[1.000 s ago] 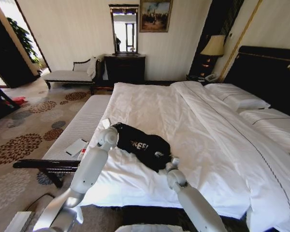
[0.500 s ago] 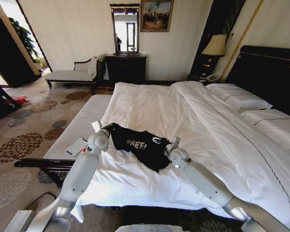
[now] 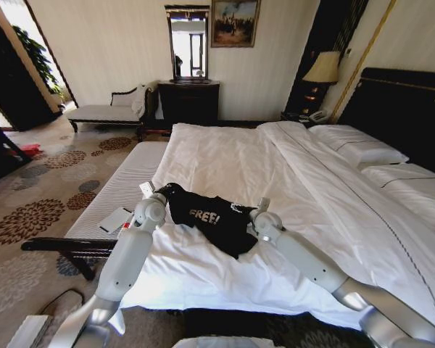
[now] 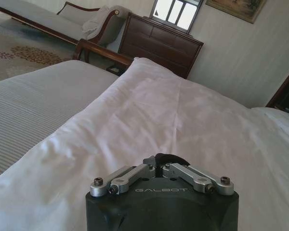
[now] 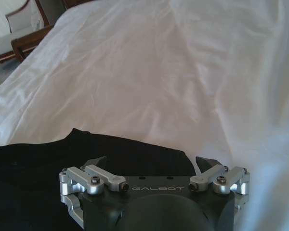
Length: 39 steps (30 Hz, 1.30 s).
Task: Fold the clothes on the bed.
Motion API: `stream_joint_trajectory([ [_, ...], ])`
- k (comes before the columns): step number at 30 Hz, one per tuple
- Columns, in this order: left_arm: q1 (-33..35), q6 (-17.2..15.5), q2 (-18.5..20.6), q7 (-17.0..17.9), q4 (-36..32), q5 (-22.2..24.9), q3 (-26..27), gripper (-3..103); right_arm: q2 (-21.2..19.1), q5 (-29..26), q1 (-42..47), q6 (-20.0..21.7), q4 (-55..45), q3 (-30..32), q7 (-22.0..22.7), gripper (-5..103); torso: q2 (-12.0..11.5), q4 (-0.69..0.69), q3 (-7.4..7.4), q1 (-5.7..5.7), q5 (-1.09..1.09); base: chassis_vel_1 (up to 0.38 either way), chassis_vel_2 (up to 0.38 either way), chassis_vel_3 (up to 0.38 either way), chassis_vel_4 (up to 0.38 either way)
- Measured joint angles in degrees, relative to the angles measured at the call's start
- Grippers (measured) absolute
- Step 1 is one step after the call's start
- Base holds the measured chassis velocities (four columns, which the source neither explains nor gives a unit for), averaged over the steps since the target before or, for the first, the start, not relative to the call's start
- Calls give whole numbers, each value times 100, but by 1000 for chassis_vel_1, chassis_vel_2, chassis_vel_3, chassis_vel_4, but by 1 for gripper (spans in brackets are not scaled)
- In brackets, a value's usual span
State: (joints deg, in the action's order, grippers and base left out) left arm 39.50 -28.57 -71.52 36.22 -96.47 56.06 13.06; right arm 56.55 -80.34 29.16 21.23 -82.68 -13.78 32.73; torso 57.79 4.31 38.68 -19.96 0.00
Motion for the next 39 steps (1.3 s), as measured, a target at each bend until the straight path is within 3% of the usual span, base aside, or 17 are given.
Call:
stream_joint_trajectory([
  [13,52,-28,125,-132,-27,-7,69,1,38,-413,-309,274,198,-73,222,103,0,0,0,0,0,0,0,0,0],
  [16,37,-35,141,-140,-12,-6,79,1,46,-460,-287,363,165,-110,237,89,0,0,0,0,0,0,0,0,0],
  [18,35,-37,144,-143,-11,-5,81,1,46,-461,-282,384,164,-121,246,89,0,0,0,0,0,0,0,0,0],
  [22,42,-41,154,-171,-6,-2,87,1,49,-420,-267,452,168,-187,301,73,0,0,0,0,0,0,0,0,0],
  [24,57,-42,154,-192,10,-8,100,1,49,-339,-257,413,180,-211,283,62,0,0,0,0,0,0,0,0,0],
  [30,62,-42,160,-227,39,-23,125,1,41,-235,-257,281,187,-219,187,46,0,0,0,0,0,0,0,0,0],
  [31,59,-39,179,-238,47,-38,130,1,11,-153,-255,218,163,-217,128,29,0,0,0,0,0,0,0,0,0],
  [37,58,-36,182,-239,47,-52,135,1,-70,-51,-181,155,72,-170,51,4,0,0,0,1,0,0,0,0,0],
  [39,61,-34,184,-239,47,-60,140,1,-85,-4,-148,99,39,-133,1,4,0,0,0,0,0,0,0,0,0],
])
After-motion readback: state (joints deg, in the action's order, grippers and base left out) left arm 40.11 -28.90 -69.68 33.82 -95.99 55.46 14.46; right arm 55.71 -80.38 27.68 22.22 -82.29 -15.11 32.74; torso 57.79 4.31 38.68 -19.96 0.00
